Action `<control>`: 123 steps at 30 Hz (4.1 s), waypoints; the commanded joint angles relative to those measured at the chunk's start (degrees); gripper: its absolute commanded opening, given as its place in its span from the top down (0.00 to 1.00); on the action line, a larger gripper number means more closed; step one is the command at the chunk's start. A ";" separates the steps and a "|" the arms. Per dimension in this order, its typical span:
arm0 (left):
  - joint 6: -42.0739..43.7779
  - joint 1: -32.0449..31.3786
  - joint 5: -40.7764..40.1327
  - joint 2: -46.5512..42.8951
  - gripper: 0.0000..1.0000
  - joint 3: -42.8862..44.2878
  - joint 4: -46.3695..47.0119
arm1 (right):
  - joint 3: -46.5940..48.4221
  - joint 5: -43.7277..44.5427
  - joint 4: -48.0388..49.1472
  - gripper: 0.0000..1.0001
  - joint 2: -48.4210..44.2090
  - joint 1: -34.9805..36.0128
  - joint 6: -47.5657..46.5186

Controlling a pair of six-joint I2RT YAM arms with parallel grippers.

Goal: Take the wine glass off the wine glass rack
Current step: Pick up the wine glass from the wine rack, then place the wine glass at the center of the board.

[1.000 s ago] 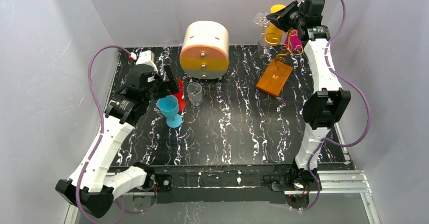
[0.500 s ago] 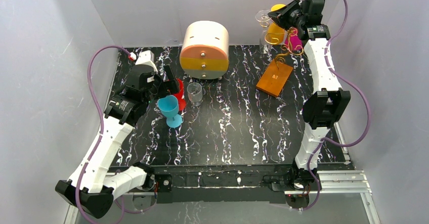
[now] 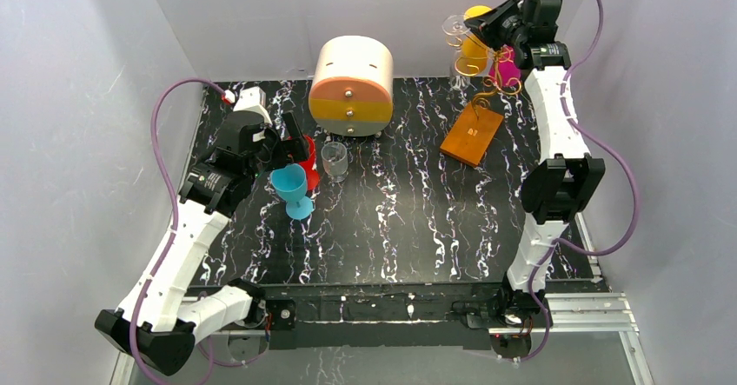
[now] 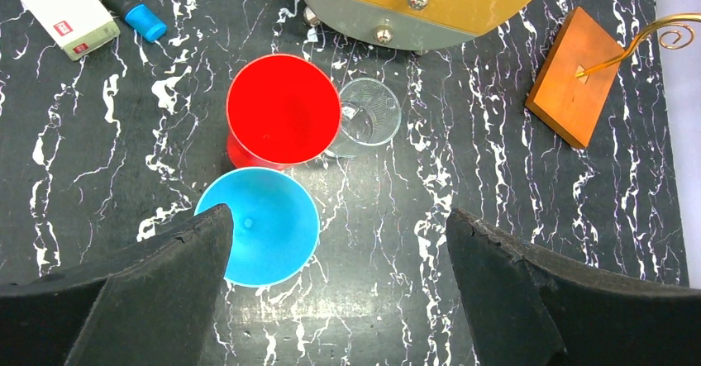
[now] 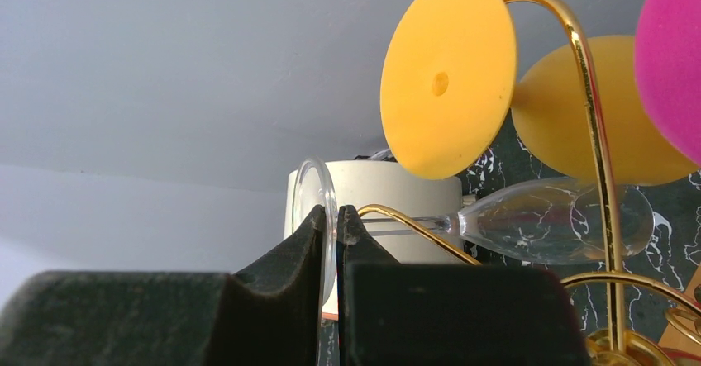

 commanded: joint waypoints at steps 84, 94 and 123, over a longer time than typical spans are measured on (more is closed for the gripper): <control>-14.07 -3.00 42.10 6.11 0.10 -1.48 26.29 | -40.96 -30.08 5.12 0.99 -37.19 20.15 -24.26; -16.66 -12.06 40.48 8.14 0.37 -4.49 33.01 | -51.61 -29.99 10.68 0.99 -44.77 22.76 -19.41; -18.19 -14.33 46.14 10.63 1.00 -6.04 39.44 | -58.07 -35.21 17.61 0.99 -47.70 22.99 -15.45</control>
